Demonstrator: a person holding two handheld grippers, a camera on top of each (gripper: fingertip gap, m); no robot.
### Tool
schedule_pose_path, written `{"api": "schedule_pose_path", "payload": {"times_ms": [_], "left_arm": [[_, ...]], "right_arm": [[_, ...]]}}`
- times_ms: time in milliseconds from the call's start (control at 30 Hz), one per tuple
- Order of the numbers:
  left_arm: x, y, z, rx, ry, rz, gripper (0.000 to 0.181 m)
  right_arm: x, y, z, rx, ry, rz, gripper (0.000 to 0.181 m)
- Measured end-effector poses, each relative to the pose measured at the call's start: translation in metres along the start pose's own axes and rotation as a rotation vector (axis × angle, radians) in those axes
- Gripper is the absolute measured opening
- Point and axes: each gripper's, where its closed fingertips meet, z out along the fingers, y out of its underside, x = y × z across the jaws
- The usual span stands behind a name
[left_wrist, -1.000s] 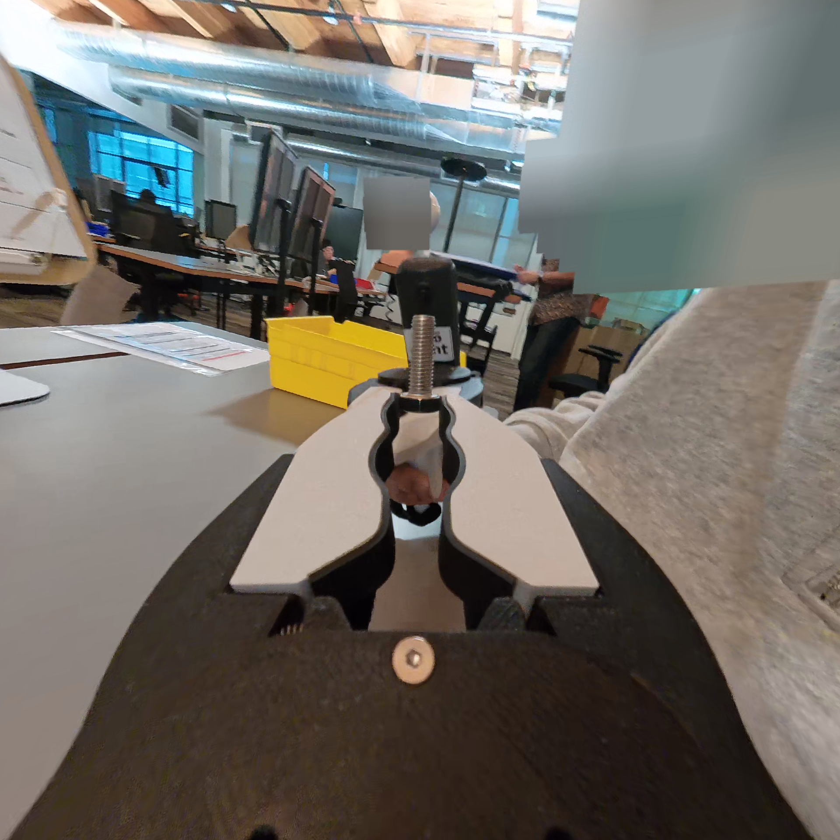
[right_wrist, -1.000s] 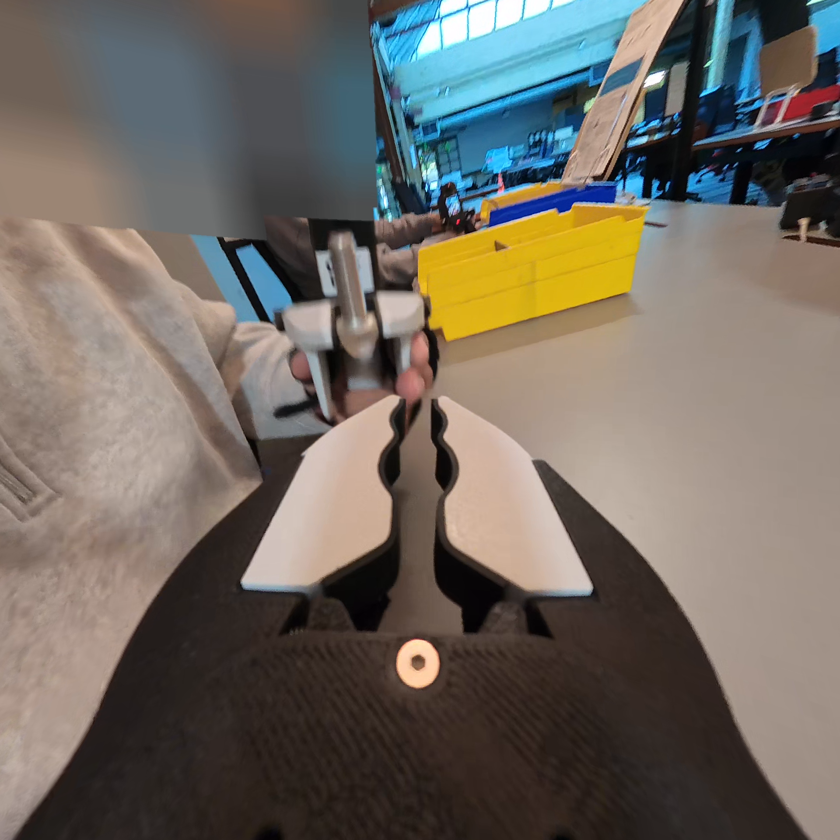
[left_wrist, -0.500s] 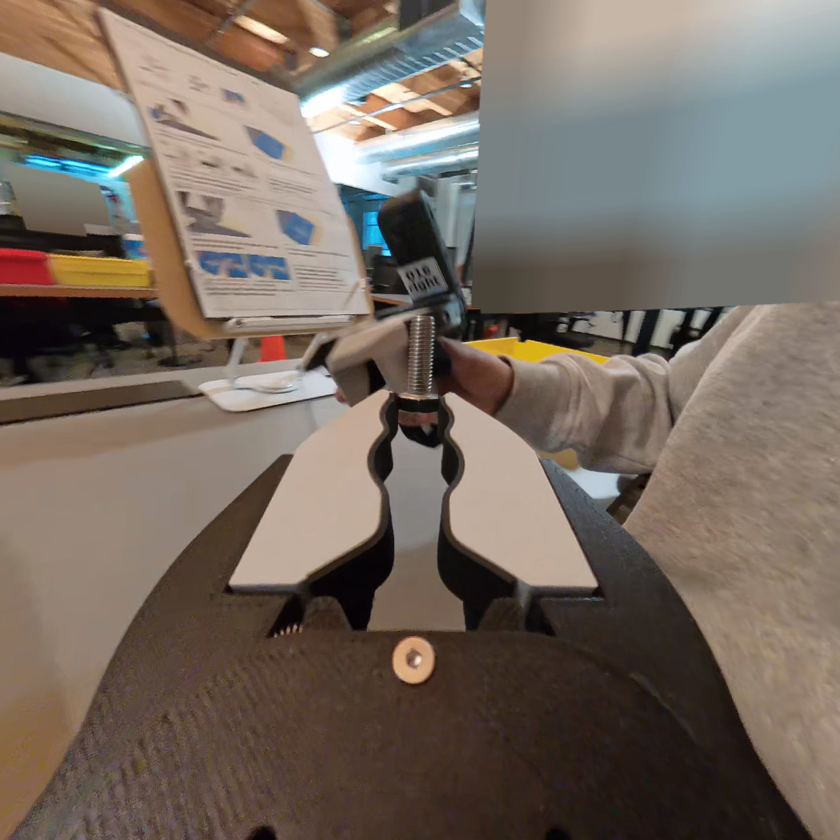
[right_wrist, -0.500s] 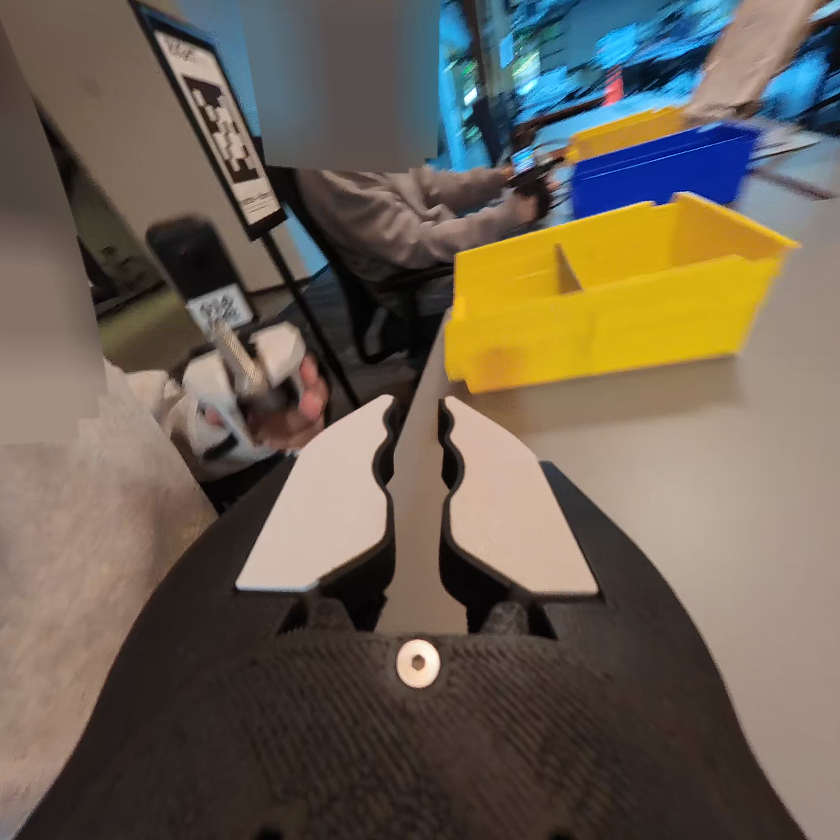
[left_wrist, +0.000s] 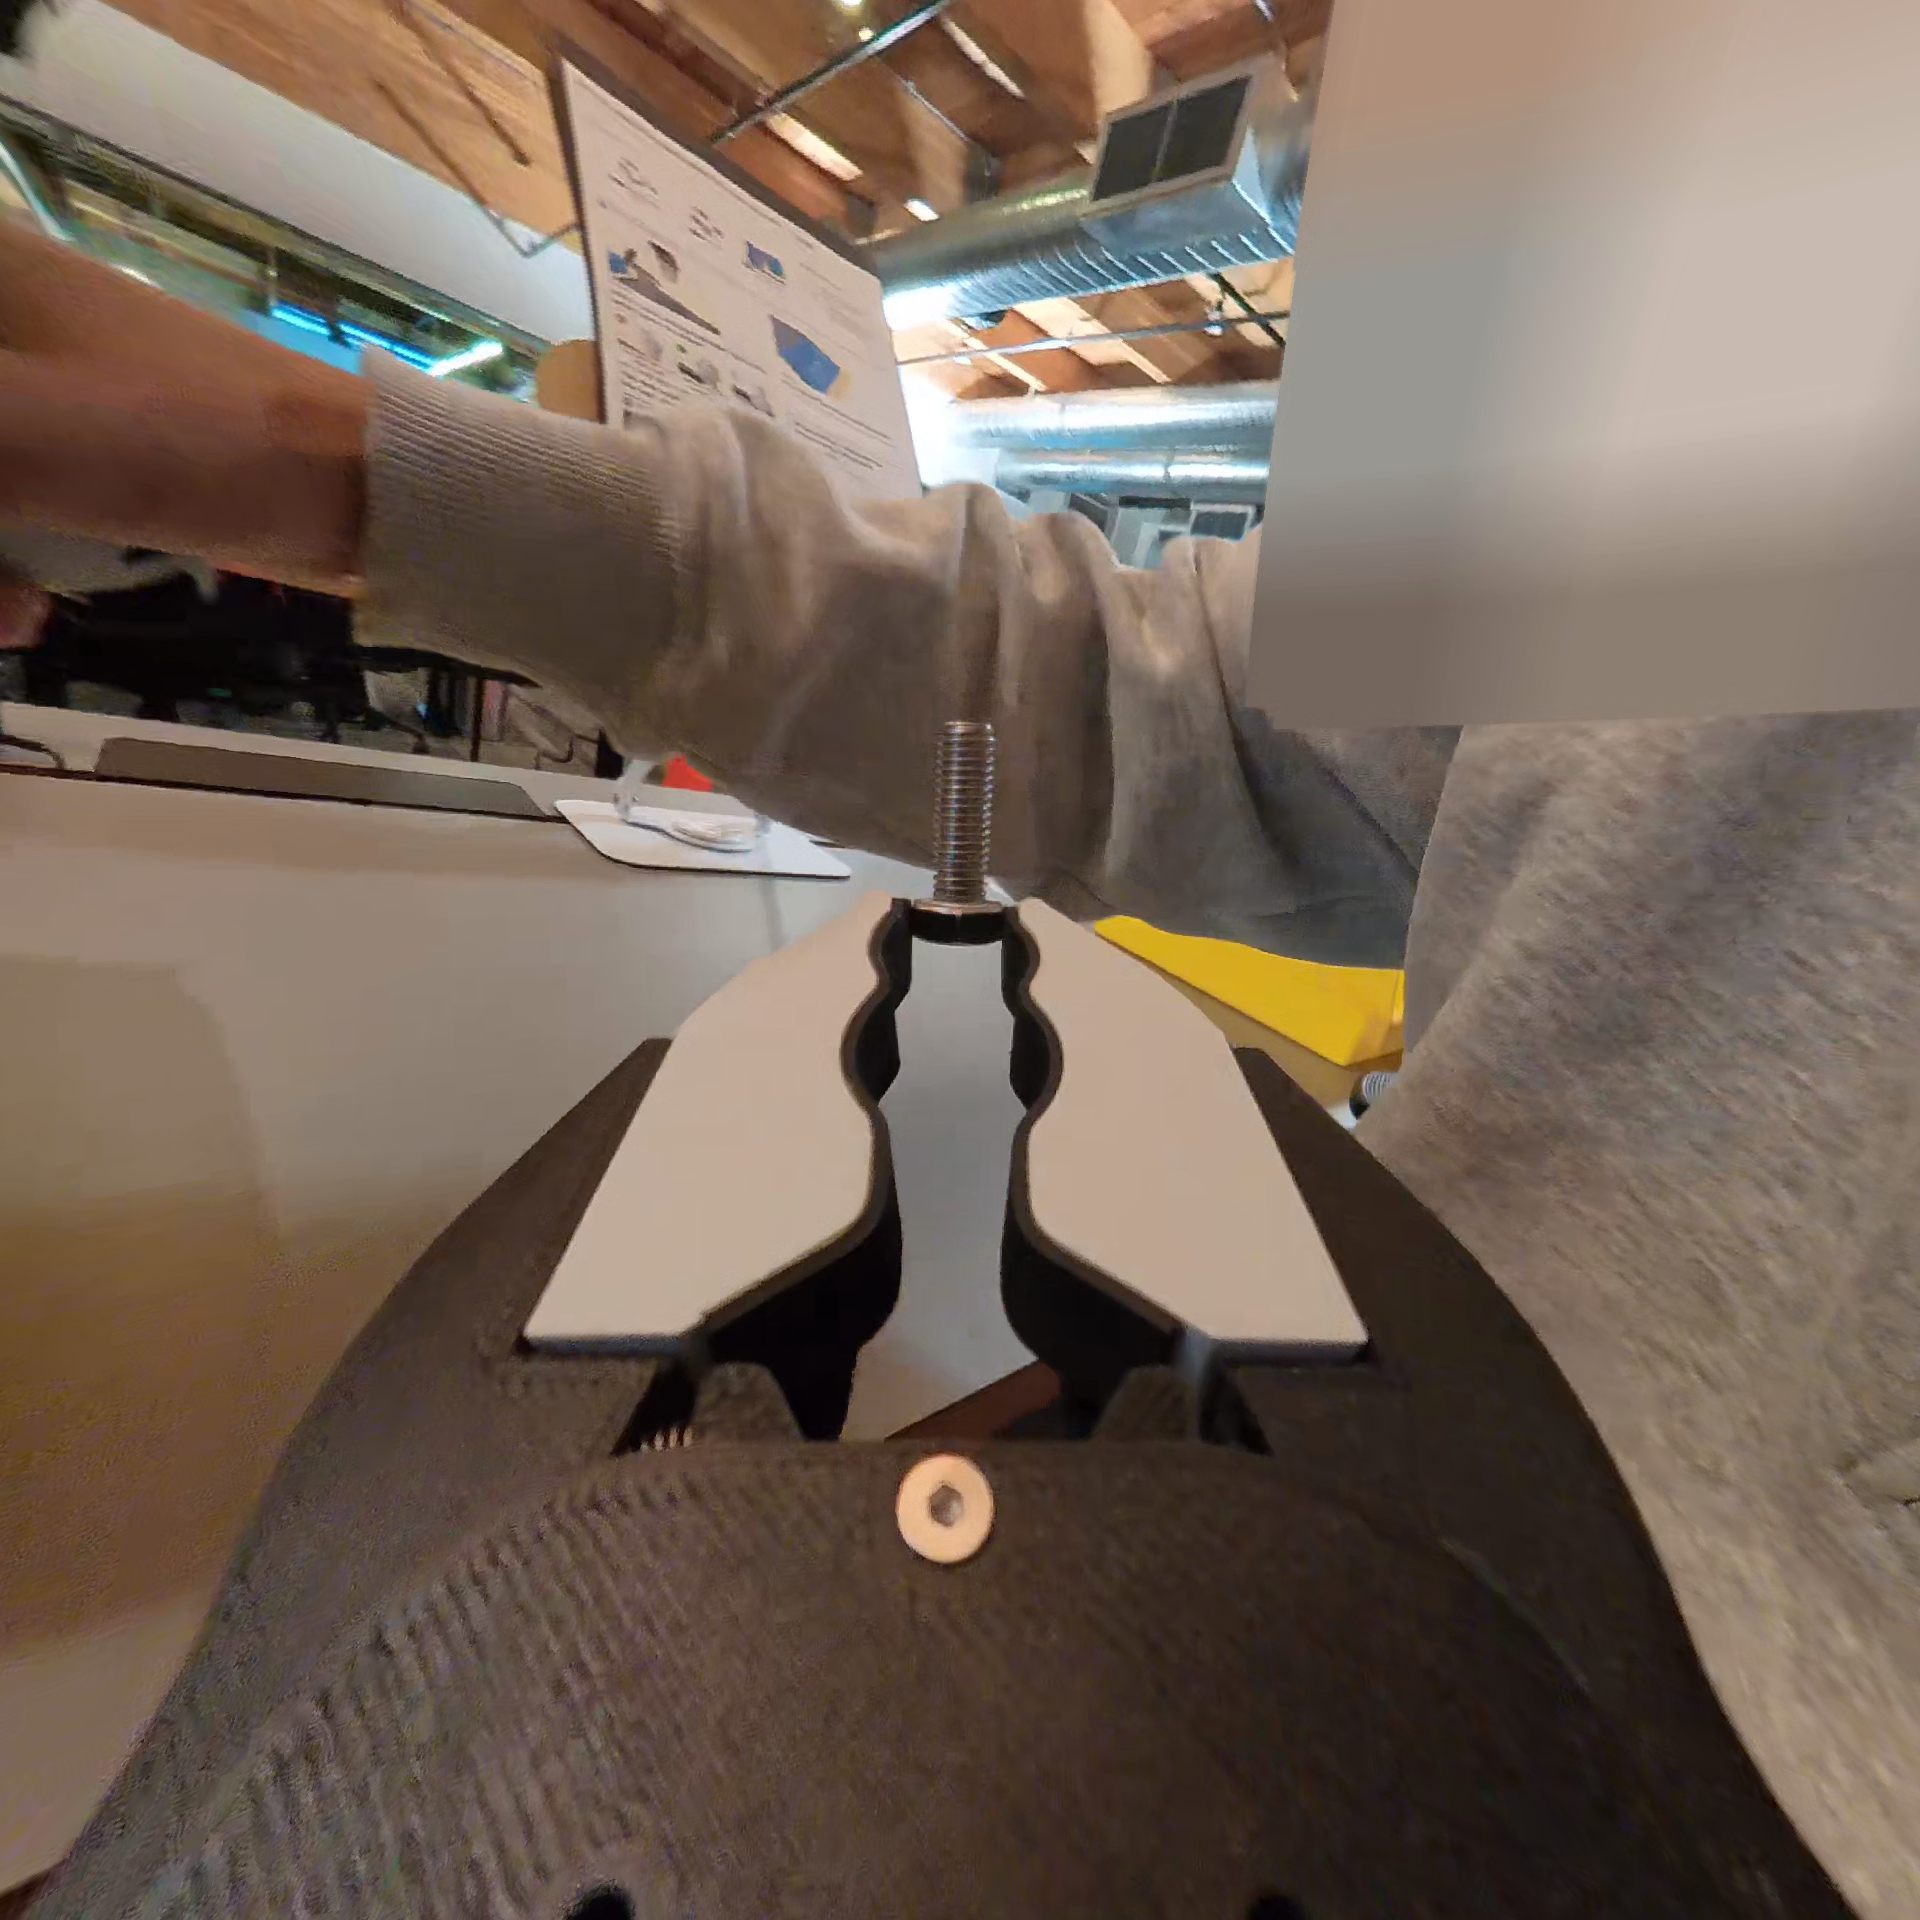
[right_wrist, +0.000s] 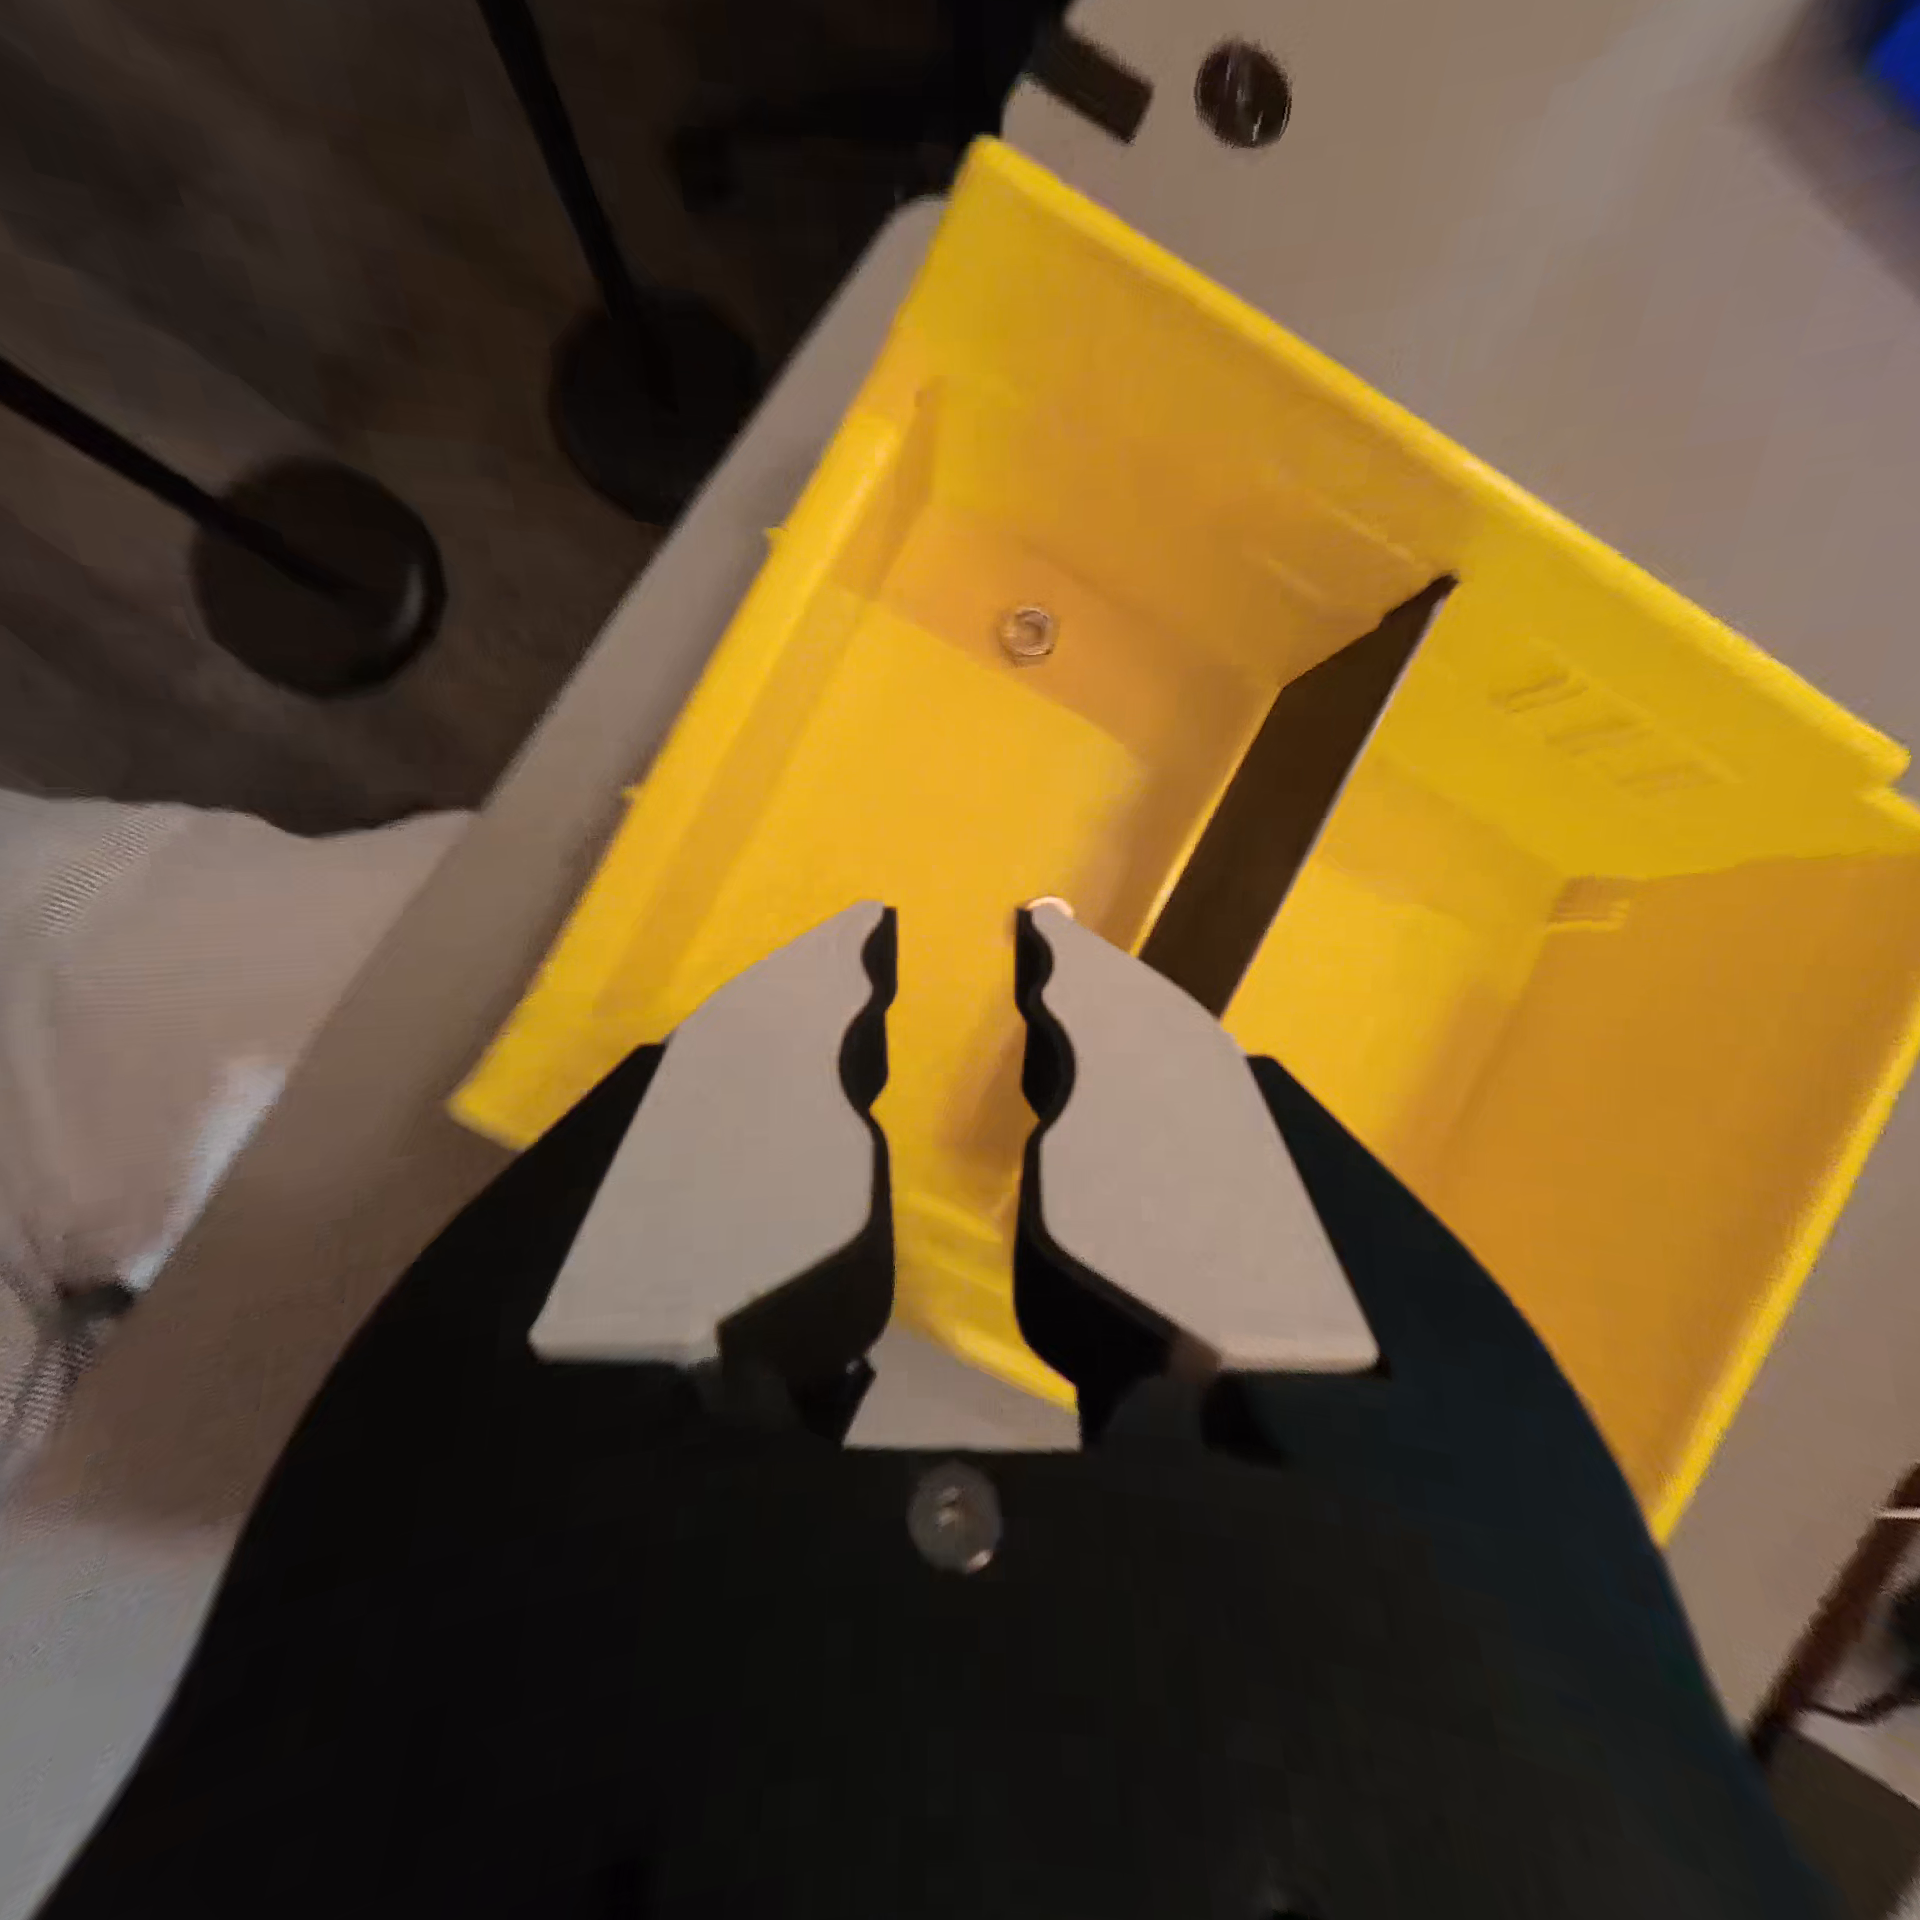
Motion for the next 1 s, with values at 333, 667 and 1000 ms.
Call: {"api": "schedule_pose_path", "payload": {"times_ms": [333,667,1000], "left_arm": [[-0.008,-0.004,-0.017,0.026,-0.054,-0.029,0.017],[-0.008,-0.006,-0.019,0.032,-0.048,-0.035,0.017],[-0.006,-0.001,-0.017,0.010,-0.057,0.017,0.017]], "right_arm": [[0.015,-0.032,0.113,-0.174,-0.067,-0.166,0.025],[0.020,-0.017,0.143,-0.305,-0.127,0.016,0.026],[-0.030,-0.037,0.036,0.029,-0.190,0.058,0.019]]}}
